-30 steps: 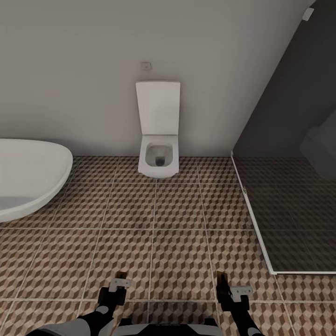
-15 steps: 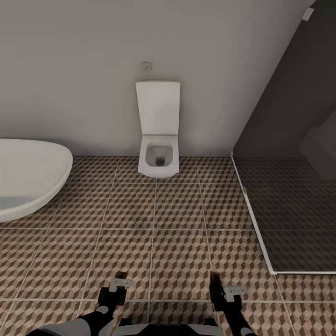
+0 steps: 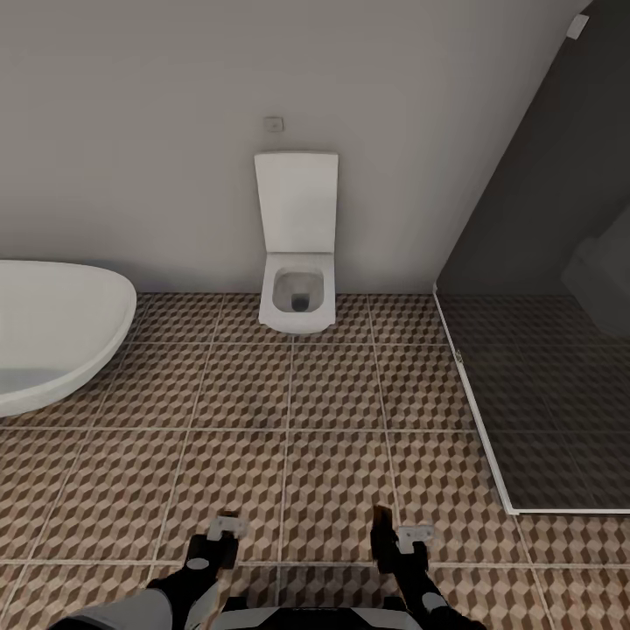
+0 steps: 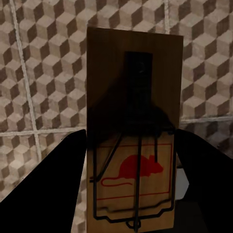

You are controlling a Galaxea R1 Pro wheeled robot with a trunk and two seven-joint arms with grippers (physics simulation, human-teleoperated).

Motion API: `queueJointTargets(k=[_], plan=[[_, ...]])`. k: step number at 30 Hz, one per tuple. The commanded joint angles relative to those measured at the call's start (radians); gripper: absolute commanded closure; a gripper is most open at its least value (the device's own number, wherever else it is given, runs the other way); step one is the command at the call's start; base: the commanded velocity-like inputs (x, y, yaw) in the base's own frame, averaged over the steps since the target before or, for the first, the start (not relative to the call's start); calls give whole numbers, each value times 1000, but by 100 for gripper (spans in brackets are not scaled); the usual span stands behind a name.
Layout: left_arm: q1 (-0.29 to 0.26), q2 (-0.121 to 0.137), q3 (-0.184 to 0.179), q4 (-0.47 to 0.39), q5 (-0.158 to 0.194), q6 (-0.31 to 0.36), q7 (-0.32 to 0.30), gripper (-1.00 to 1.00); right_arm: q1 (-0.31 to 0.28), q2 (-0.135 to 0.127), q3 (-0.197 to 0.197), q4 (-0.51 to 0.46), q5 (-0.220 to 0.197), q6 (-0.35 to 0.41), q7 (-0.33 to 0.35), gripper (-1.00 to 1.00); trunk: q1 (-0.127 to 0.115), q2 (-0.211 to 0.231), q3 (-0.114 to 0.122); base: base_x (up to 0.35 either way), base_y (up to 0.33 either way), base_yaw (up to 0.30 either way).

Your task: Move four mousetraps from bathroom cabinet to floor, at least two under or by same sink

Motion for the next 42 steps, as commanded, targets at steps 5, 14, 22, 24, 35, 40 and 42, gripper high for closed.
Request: queueJointTargets(k=[5, 14, 22, 24, 35, 40, 42], plan=[[0, 6, -7, -133, 8, 140, 4, 100, 0, -40, 7, -139, -10, 154, -18, 100, 0, -1, -1, 0, 0, 0], [1, 38, 15, -236, 20, 262, 3, 100, 0, -66, 14, -262, -5, 175, -13, 100, 0, -1, -1, 0, 0, 0], [0, 39, 18, -247, 21, 311, 7, 100, 0, -80, 14, -406, 21, 191, -15, 100, 0, -1, -1, 0, 0, 0], [0, 40, 18, -273, 21, 375, 7, 100, 0, -81, 11, -450, 44, 226, -17, 100, 0, -1, -1, 0, 0, 0], [-1, 57, 21, -407, 21, 515, 2, 100, 0, -101, 13, -488, 62, 276, -16, 100, 0, -1, -1, 0, 0, 0], [-1, 56, 17, -409, 21, 434, -3, 100, 0, -102, 13, -490, 62, 275, -18, 100, 0, -1, -1, 0, 0, 0], [-1, 54, 17, -409, 21, 431, -4, 100, 0, -102, 12, -490, 62, 275, -17, 100, 0, -1, -1, 0, 0, 0]])
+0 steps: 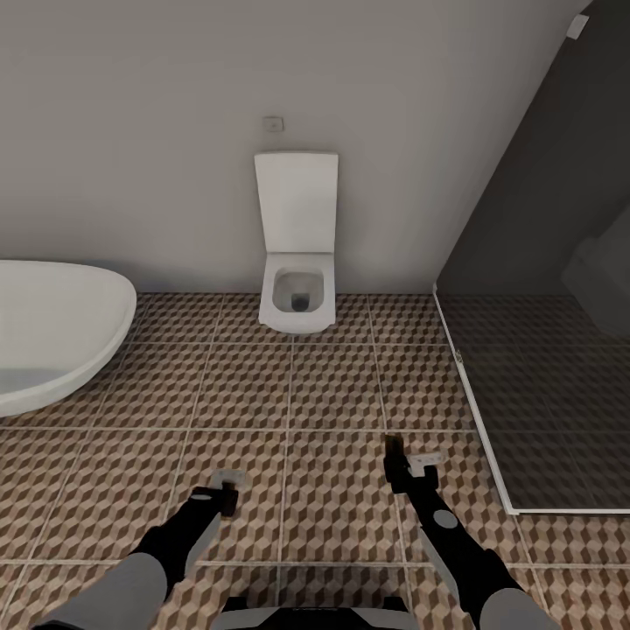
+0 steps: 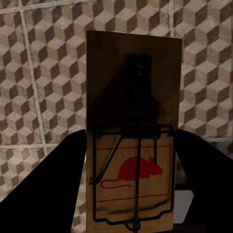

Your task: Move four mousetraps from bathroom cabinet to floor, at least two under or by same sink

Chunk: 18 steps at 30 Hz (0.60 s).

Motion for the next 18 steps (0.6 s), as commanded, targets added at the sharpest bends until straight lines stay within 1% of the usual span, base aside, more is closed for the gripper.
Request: queueJointTargets(k=[1, 4, 5, 7, 8, 9, 11, 13, 14, 15, 17, 18], plan=[[0, -1, -8, -1, 10, 4, 9, 100, -1, -1, 7, 0, -2, -1, -9, 100, 1, -2, -1, 0, 0, 0], [0, -9, -4, -2, 10, 7, 11, 100, -1, 1, 6, 1, -1, 9, -15, 100, 1, -2, -1, 0, 0, 0], [0, -11, -3, -11, 10, 11, 13, 100, -1, 2, 6, 0, -1, 24, -21, 100, 1, -2, -1, 0, 0, 0], [0, -13, -2, -53, 10, 31, 16, 100, -3, 3, 6, 0, -1, 78, -34, 100, 1, -2, -1, 0, 0, 0], [-1, -14, -2, -79, 10, 58, 16, 100, -5, 4, 6, -1, -1, 110, -37, 100, 1, -2, -1, 0, 0, 0], [-2, -14, -1, -108, 10, 98, 16, 100, -8, 4, 6, -4, -1, 138, -40, 100, 1, -2, -1, 0, 0, 0], [-8, -14, 6, -174, 10, 207, 16, 100, -13, 5, 6, -30, -2, 181, -43, 100, 1, -2, -1, 0, 0, 0], [-18, -14, 17, -259, 9, 307, 16, 100, -21, 8, 6, -88, -2, 236, -45, 100, 1, -2, -1, 0, 0, 0], [-28, -13, 25, -302, 9, 345, 16, 100, -27, 10, 6, -119, -1, 280, -46, 100, 1, -2, -1, 0, 0, 0], [-34, -13, 30, -320, 9, 362, 16, 100, -32, 11, 6, -134, -1, 305, -46, 100, 1, -2, -1, 0, 0, 0], [-60, -13, 44, -368, 9, 410, 16, 100, -62, 16, 6, -169, -2, 407, -47, 100, 1, -2, -1, 0, 0, 0], [-68, -13, 48, -378, 9, 423, 16, 100, -74, 17, 6, -177, -2, 441, -47, 100, 1, -2, -1, 0, 0, 0]])
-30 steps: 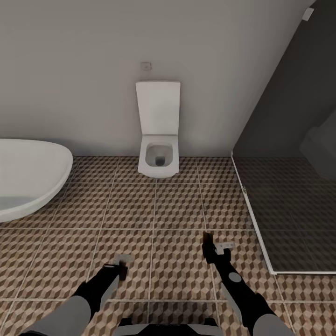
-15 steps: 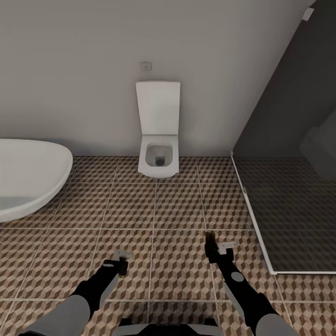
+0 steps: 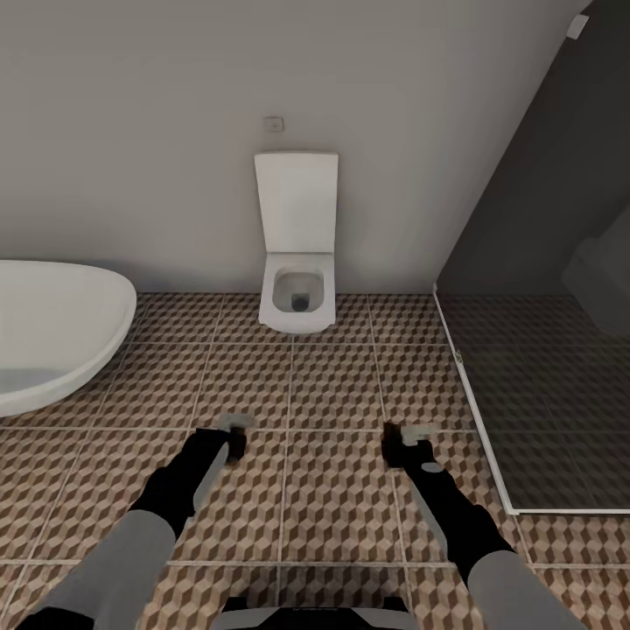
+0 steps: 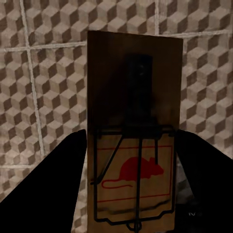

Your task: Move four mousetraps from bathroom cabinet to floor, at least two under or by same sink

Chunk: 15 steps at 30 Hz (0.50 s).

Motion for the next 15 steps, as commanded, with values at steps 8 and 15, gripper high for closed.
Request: queueJointTargets(k=[8, 15], plan=[[-15, -8, 1, 224, 12, -143, 0, 100, -22, 15, 5, -11, -5, 59, -8, 100, 1, -2, -1, 0, 0, 0], [-16, -31, -4, 261, 12, -288, 6, 100, -23, 17, 5, -11, -6, 61, -8, 100, 1, -2, -1, 0, 0, 0]])
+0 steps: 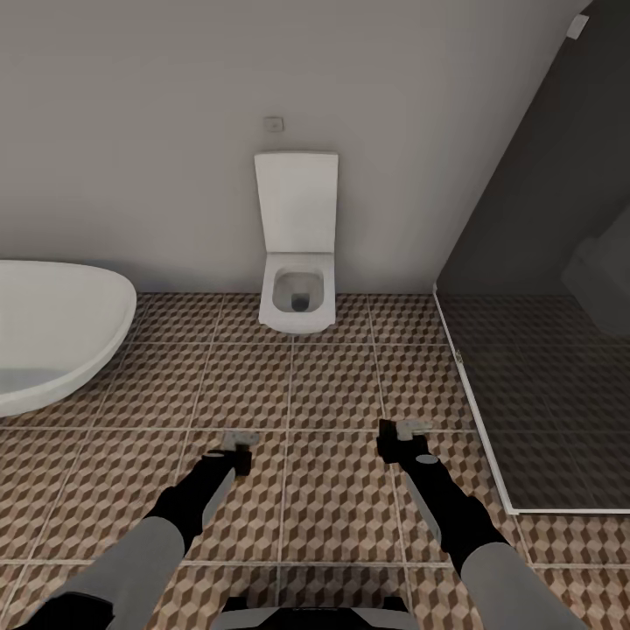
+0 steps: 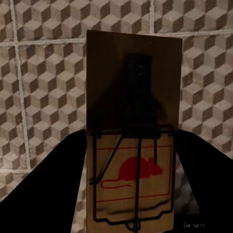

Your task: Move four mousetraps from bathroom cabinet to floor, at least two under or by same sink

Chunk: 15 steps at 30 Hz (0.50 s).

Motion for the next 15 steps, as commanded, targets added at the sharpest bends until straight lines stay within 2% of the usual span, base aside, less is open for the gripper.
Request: queueJointTargets(k=[1, 11, 15], plan=[[0, 0, -7, -1, 10, 1, 11, 100, -1, -1, 4, -2, -3, 6, -7, 100, 1, -2, -1, 0, 0, 0], [0, -3, -7, -1, 11, -5, 12, 100, -1, -1, 4, -2, -3, 6, -7, 100, 1, -2, -1, 0, 0, 0], [0, -5, -7, -1, 11, -4, 11, 100, 0, -1, 5, -2, -3, 6, -7, 100, 16, -30, -14, 0, 0, 0]])
